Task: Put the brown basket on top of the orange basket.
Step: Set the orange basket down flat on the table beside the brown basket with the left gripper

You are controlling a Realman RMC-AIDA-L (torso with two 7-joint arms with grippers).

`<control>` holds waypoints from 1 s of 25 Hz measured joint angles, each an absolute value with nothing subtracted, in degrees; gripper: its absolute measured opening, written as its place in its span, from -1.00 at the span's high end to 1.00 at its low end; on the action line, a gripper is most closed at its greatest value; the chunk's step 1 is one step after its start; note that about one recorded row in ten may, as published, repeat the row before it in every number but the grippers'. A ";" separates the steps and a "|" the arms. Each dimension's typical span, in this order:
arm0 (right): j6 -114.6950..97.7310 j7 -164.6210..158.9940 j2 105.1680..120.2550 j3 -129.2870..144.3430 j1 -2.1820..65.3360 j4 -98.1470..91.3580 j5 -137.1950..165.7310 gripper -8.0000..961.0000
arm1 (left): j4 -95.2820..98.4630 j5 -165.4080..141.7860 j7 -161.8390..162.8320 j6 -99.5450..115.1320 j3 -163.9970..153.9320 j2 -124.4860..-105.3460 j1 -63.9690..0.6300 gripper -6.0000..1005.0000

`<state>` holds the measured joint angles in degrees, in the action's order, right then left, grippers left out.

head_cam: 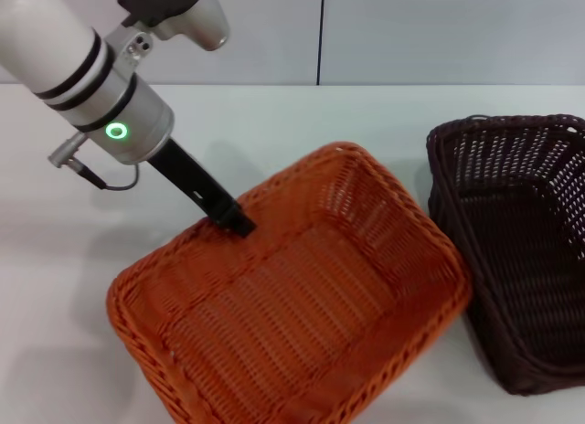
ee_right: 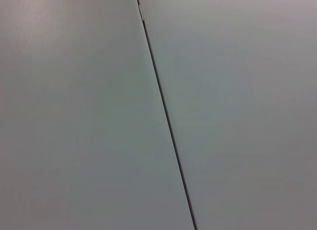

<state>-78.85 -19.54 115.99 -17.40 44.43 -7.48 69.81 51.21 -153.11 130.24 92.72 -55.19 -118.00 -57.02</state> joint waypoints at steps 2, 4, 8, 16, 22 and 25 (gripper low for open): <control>-78.84 -19.55 115.99 -17.40 44.48 -7.47 69.81 -0.29 | 51.21 -153.11 130.24 92.72 -55.19 -118.00 -57.02 0.65; -78.63 -19.54 116.01 -17.40 44.69 -7.42 69.83 -0.29 | 48.46 -149.25 126.11 91.78 -55.20 -118.01 -58.23 0.65; -78.42 -19.39 116.02 -17.40 44.94 -7.16 69.86 -0.29 | 47.76 -148.21 125.25 91.40 -55.20 -118.04 -58.49 0.65; -78.35 -19.25 116.01 -17.40 44.83 -6.85 69.88 -0.29 | 46.31 -143.33 116.49 89.27 -58.95 -118.19 -59.50 0.66; -78.31 -19.23 116.02 -17.40 44.33 -6.38 69.87 -0.29 | 46.69 -141.89 113.86 89.78 -59.58 -117.99 -61.79 0.66; -78.27 -19.21 116.10 -17.40 44.01 -5.94 69.86 -0.29 | 47.06 -142.11 113.55 90.80 -59.57 -117.67 -63.27 0.66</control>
<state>-78.27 -19.21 116.10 -17.40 44.00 -5.94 69.86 47.06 -142.11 113.55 90.80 -59.57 -117.67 -63.27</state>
